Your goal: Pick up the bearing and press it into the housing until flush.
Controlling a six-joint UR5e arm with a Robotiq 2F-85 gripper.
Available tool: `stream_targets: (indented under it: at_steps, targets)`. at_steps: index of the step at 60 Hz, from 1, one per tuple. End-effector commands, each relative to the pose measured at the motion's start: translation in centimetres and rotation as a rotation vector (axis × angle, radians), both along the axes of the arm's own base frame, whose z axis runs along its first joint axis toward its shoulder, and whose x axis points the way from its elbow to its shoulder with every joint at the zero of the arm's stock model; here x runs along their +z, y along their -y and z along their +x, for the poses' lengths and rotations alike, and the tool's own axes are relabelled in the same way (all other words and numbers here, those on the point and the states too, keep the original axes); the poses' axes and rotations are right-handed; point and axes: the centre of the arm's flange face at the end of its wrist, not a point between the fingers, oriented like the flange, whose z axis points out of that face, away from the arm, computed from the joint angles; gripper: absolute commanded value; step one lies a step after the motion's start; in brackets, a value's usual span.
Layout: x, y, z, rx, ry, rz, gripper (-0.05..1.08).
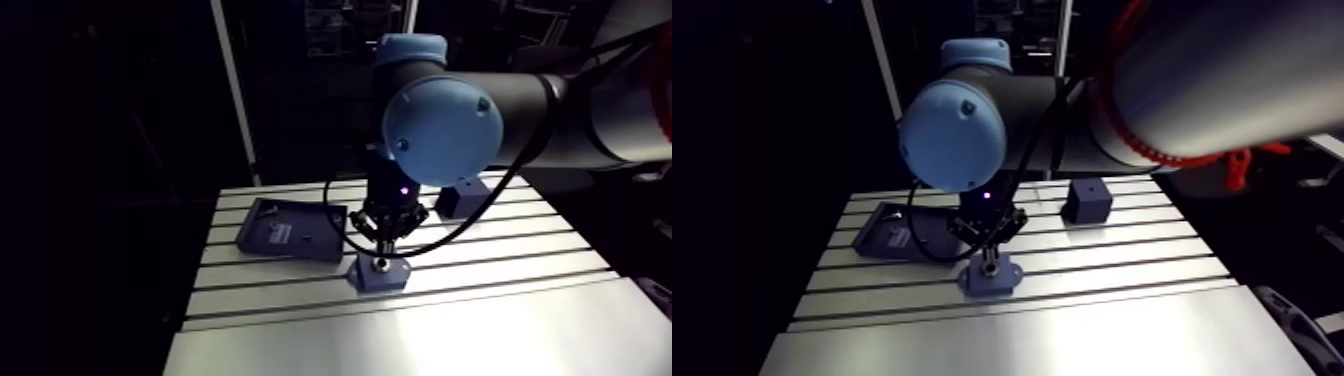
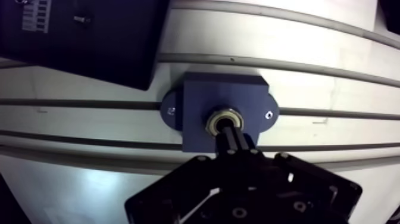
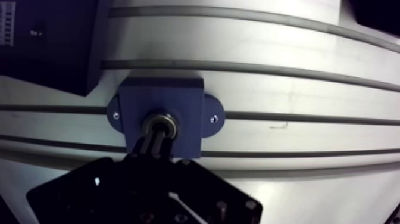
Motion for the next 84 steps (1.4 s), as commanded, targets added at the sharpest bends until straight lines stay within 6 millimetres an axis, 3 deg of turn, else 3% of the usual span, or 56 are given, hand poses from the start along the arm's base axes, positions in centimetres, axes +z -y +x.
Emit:
stream_targets:
  at_steps: [1,84]
  targets:
    - [-0.6,0.1,0.3,0.001,-0.01,0.0,1.07]
    - [-2.0,0.4,0.7,0.014,-0.011,0.002,1.07]
